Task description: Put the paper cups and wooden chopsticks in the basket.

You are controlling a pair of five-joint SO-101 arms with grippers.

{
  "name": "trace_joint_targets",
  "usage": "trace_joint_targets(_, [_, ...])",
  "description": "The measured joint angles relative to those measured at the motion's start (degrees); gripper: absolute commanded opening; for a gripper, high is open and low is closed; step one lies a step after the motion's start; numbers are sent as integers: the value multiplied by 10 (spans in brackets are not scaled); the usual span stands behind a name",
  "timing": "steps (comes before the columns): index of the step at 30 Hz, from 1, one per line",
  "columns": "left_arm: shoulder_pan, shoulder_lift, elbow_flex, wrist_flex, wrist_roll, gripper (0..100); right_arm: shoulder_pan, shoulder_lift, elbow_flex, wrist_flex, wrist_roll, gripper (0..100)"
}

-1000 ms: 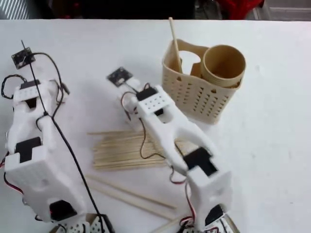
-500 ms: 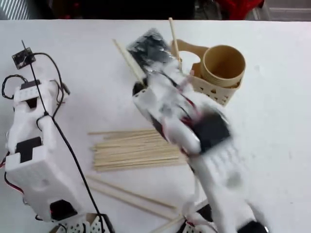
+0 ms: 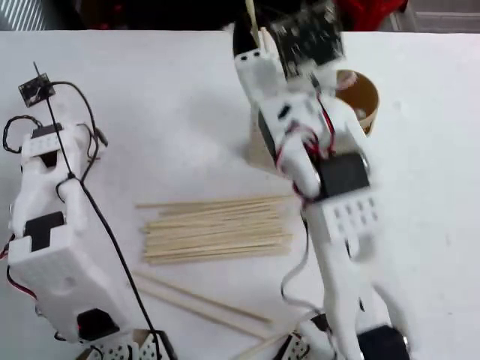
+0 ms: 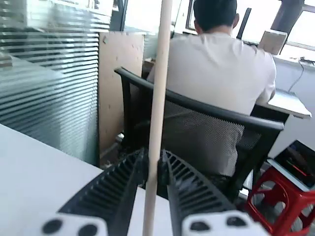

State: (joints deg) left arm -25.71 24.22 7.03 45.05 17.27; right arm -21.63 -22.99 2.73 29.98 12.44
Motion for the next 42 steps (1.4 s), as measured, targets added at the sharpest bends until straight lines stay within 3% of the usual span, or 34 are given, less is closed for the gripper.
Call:
trace_joint_targets(5, [0, 0, 0, 0, 0, 225, 43, 84, 0, -43, -21, 19])
trace_joint_targets(11, [0, 0, 0, 0, 0, 225, 90, 98, 55, -54, -158, 24])
trace_joint_targets(19, [0, 0, 0, 0, 0, 222, 90, 11, 149, 9, -133, 256])
trace_joint_targets(22, [0, 0, -3, 11, 0, 225, 91, -48, 171, 84, -115, 249])
trace_joint_targets(25, [0, -4, -49, 91, -4, 225, 89, -116, 190, 175, -95, 181])
trace_joint_targets(29, [4, -36, -144, 235, -98, 222, 102, -200, 222, 287, -49, 108])
trace_joint_targets(32, [21, -65, -223, 335, -199, 222, 98, -241, 253, 338, 2, 122])
trace_joint_targets(37, [87, -114, -358, 522, -362, 221, 102, -262, 299, 393, 22, 122])
trace_joint_targets(42, [138, -185, -336, 569, -456, 221, 100, -266, 353, 436, 64, 121])
